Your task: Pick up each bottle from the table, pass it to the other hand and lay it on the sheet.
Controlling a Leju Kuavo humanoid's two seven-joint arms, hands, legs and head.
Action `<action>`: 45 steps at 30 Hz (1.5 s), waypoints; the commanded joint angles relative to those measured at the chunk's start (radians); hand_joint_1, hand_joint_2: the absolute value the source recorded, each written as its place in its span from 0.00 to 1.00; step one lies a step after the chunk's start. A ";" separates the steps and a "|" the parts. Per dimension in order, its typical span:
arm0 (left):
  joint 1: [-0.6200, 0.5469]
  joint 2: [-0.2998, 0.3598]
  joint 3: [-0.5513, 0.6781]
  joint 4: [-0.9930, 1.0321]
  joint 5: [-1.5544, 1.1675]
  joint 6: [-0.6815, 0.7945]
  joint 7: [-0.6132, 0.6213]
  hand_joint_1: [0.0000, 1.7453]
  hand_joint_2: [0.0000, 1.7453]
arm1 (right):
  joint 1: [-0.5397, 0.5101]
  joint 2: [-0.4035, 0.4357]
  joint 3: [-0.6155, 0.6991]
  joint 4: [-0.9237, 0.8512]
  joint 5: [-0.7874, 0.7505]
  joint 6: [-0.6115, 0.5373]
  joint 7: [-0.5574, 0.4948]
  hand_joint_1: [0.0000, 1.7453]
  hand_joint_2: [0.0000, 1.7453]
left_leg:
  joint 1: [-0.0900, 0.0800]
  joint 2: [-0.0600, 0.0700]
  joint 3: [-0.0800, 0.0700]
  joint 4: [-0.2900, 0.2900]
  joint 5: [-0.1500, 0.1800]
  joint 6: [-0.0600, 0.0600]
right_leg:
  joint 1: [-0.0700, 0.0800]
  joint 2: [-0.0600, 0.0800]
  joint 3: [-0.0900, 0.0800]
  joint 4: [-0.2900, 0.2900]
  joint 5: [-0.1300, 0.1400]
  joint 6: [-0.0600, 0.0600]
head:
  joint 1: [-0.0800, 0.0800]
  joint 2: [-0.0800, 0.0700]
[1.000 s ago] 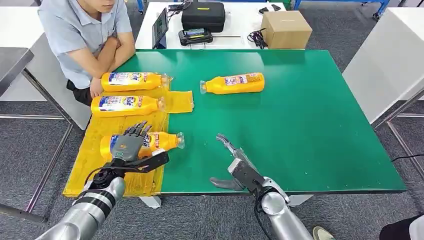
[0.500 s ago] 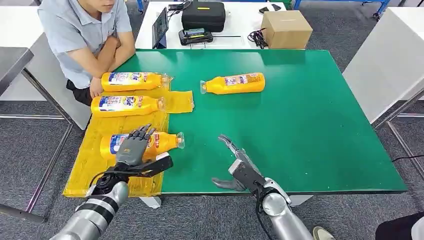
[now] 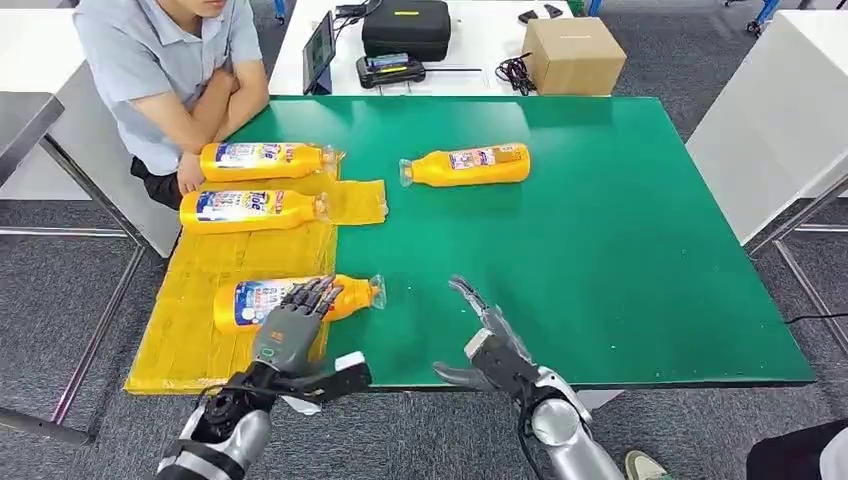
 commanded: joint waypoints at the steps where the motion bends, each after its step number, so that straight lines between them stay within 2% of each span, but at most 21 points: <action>1: 0.074 -0.014 -0.044 -0.176 -0.044 0.297 -0.083 0.00 1.00 | -0.023 -0.016 0.002 0.010 0.039 -0.030 0.001 0.00 1.00 | 0.001 0.001 0.001 0.001 -0.001 -0.001 | 0.001 0.000 0.001 0.000 -0.001 -0.002 | 0.000 0.000; 10: 0.082 -0.020 -0.051 -0.195 -0.048 0.298 -0.082 0.00 1.00 | -0.030 -0.017 0.005 0.016 0.039 -0.029 0.001 0.00 1.00 | 0.002 0.002 0.002 0.001 -0.002 -0.003 | 0.002 0.001 0.003 0.000 -0.001 -0.003 | 0.000 0.000; 12: 0.092 -0.043 -0.028 -0.236 0.006 0.327 -0.149 0.00 1.00 | -0.030 -0.021 0.011 0.018 0.042 -0.038 0.002 0.00 1.00 | 0.002 0.001 0.003 0.001 -0.002 -0.003 | 0.003 0.001 0.003 0.000 -0.002 -0.004 | 0.000 0.000; 13: 0.116 -0.091 0.020 -0.280 0.042 0.327 -0.238 0.00 1.00 | -0.037 -0.023 0.017 0.025 0.042 -0.038 0.002 0.00 1.00 | 0.002 0.001 0.001 0.001 -0.001 -0.002 | 0.002 0.000 0.001 0.000 -0.001 -0.002 | 0.000 0.000; 14: 0.130 -0.121 0.019 -0.281 0.220 0.327 -0.316 0.00 1.00 | -0.030 -0.016 0.004 0.011 0.028 -0.061 -0.027 0.00 1.00 | 0.002 0.002 0.002 0.002 -0.003 -0.003 | 0.003 0.001 0.003 0.000 -0.002 -0.003 | 0.000 0.000; 16: 0.150 -0.129 -0.033 -0.334 0.574 0.260 -0.394 0.00 1.00 | 0.026 0.026 -0.064 -0.110 -0.050 -0.099 -0.102 0.00 1.00 | 0.001 0.000 0.000 0.001 -0.001 -0.001 | 0.001 0.000 0.001 0.000 -0.001 -0.001 | 0.000 0.000; 19: 0.192 -0.152 -0.032 -0.388 0.847 0.194 -0.469 0.00 1.00 | 0.102 0.086 -0.168 -0.344 -0.075 -0.254 -0.132 0.00 1.00 | 0.001 0.000 0.000 0.003 -0.003 -0.002 | 0.001 0.000 0.000 0.002 -0.003 -0.002 | 0.000 0.000; 20: 0.204 -0.155 -0.036 -0.398 0.906 0.170 -0.470 0.00 1.00 | 0.123 0.120 -0.214 -0.394 -0.123 -0.289 -0.109 0.00 1.00 | 0.000 0.000 -0.001 0.002 -0.002 -0.001 | 0.000 0.000 -0.001 0.002 -0.002 -0.002 | 0.000 0.000; 22: 0.216 -0.156 -0.037 -0.399 0.982 0.148 -0.476 0.00 1.00 | 0.149 0.112 -0.226 -0.429 -0.104 -0.317 -0.091 0.00 1.00 | 0.001 0.000 0.000 0.003 -0.004 -0.003 | 0.001 -0.001 0.000 0.003 -0.004 -0.003 | -0.001 0.000; 25: 0.220 -0.155 -0.034 -0.374 1.023 0.135 -0.484 0.00 1.00 | 0.166 0.115 -0.246 -0.389 -0.168 -0.264 -0.076 0.00 1.00 | 0.001 -0.002 0.000 0.000 -0.002 -0.001 | 0.001 -0.002 0.001 -0.001 -0.002 -0.002 | 0.000 0.000; 26: 0.222 -0.161 -0.027 -0.366 1.062 0.118 -0.481 0.00 1.00 | 0.165 0.119 -0.249 -0.371 -0.168 -0.265 -0.077 0.00 0.00 | 0.002 -0.002 0.002 0.001 -0.003 -0.002 | 0.002 -0.002 0.003 -0.001 -0.003 -0.003 | 0.000 0.000; 33: 0.238 -0.169 -0.034 -0.372 1.116 0.107 -0.489 0.00 1.00 | 0.144 0.147 -0.241 -0.335 -0.145 -0.350 -0.005 0.00 0.00 | 0.002 0.001 0.002 0.001 -0.003 -0.003 | 0.002 0.000 0.002 -0.001 -0.002 -0.003 | 0.000 0.000; 34: 0.241 -0.168 -0.035 -0.377 1.106 0.125 -0.498 0.00 1.00 | 0.134 0.137 -0.220 -0.323 -0.107 -0.375 0.034 0.00 1.00 | 0.000 0.000 0.000 0.000 -0.002 -0.001 | 0.001 0.000 -0.001 -0.001 -0.001 -0.001 | 0.000 0.000; 35: 0.241 -0.166 -0.039 -0.379 1.098 0.136 -0.500 0.00 1.00 | 0.125 0.126 -0.202 -0.307 -0.036 -0.441 0.065 0.00 1.00 | 0.001 0.002 0.001 0.001 -0.003 -0.002 | 0.002 0.001 0.001 0.000 -0.002 -0.003 | 0.000 0.000; 36: 0.242 -0.165 -0.042 -0.382 1.084 0.150 -0.498 0.00 1.00 | 0.111 0.108 -0.159 -0.287 0.112 -0.530 0.066 0.00 1.00 | 0.001 0.002 0.000 0.000 -0.002 -0.001 | 0.001 0.001 0.000 -0.001 -0.001 -0.002 | 0.000 0.000; 39: 0.227 -0.167 -0.043 -0.369 1.086 0.146 -0.483 0.00 1.00 | 0.079 0.041 -0.071 -0.237 0.291 -0.552 0.114 0.00 1.00 | 0.001 0.003 0.002 0.000 -0.003 -0.002 | 0.001 0.002 0.001 -0.002 -0.001 -0.002 | 0.000 0.000; 41: 0.224 -0.172 -0.036 -0.371 1.097 0.145 -0.478 0.00 1.00 | 0.050 -0.014 -0.038 -0.208 0.293 -0.480 0.149 0.00 1.00 | 0.001 0.003 0.002 0.000 -0.003 -0.001 | 0.001 0.003 0.001 -0.002 0.000 -0.002 | 0.000 0.000; 43: 0.215 -0.168 -0.049 -0.354 1.007 0.204 -0.484 0.00 1.00 | 0.024 -0.049 -0.027 -0.182 0.408 -0.536 0.160 0.00 1.00 | 0.001 0.003 0.001 0.000 -0.002 -0.001 | 0.001 0.002 0.001 -0.002 0.000 -0.001 | 0.000 0.000; 45: 0.215 -0.169 -0.050 -0.353 1.006 0.205 -0.483 0.00 1.00 | 0.021 -0.050 -0.028 -0.182 0.408 -0.536 0.160 0.00 1.00 | 0.001 0.001 0.001 0.000 -0.002 -0.001 | 0.001 0.000 0.002 -0.002 0.000 -0.002 | 0.000 0.000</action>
